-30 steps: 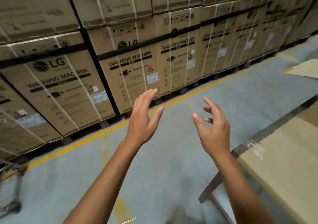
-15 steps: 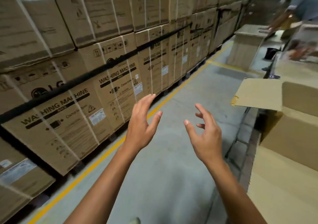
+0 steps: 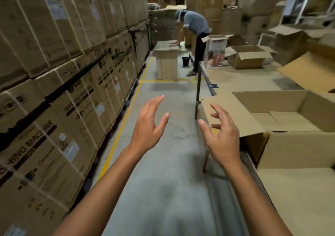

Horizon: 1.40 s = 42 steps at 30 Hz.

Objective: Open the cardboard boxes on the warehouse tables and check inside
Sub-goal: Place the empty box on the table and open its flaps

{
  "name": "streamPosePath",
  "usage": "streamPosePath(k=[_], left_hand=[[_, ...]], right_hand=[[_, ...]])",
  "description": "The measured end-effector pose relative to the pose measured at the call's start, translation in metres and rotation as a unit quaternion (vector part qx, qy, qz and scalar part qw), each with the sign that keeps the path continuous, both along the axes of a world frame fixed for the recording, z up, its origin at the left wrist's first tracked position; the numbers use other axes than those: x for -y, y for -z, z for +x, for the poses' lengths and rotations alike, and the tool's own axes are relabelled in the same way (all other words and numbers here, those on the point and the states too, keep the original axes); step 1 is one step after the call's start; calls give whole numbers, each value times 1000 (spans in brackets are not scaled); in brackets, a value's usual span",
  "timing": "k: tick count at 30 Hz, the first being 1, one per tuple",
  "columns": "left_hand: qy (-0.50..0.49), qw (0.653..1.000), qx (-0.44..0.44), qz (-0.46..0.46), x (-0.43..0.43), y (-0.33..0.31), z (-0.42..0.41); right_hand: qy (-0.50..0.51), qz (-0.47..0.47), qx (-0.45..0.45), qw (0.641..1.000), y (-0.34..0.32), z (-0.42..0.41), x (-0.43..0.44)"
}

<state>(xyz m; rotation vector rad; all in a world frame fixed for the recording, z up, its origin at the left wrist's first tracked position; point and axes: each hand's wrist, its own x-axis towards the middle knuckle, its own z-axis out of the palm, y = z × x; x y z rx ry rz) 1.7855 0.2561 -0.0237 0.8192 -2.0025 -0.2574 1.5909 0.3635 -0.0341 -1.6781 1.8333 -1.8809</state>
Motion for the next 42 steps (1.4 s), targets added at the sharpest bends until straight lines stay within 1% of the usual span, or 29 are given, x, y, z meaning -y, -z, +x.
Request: streamPosePath(k=[6, 10, 13, 19, 24, 29, 32, 35, 39, 41, 42], left_hand=[[95, 995, -18, -4, 92, -12, -53], [145, 989, -28, 2, 140, -14, -105], [189, 982, -16, 14, 172, -14, -152], [249, 968, 26, 9, 221, -25, -248], [319, 945, 77, -2, 243, -11, -315], [364, 920, 144, -20, 268, 3, -389], [367, 907, 207, -7, 284, 16, -432], [371, 891, 260, 25, 297, 30, -468], [330, 884, 323, 77, 313, 41, -502], [313, 868, 358, 139, 325, 52, -512], [314, 851, 380, 180, 334, 63, -516]], right_hand=[[88, 18, -22, 996, -10, -31, 58], [136, 37, -40, 989, -10, -64, 93], [186, 48, -46, 980, -8, -98, 109], [289, 96, -52, 951, -15, -165, 126], [374, 162, -46, 912, -12, -198, 122], [473, 245, -49, 845, -13, -215, 118], [535, 299, -27, 790, -9, -217, 117], [590, 362, 20, 721, -2, -217, 116], [650, 423, 91, 625, 9, -217, 115], [661, 448, 164, 580, 21, -213, 115], [662, 448, 212, 562, 30, -210, 115]])
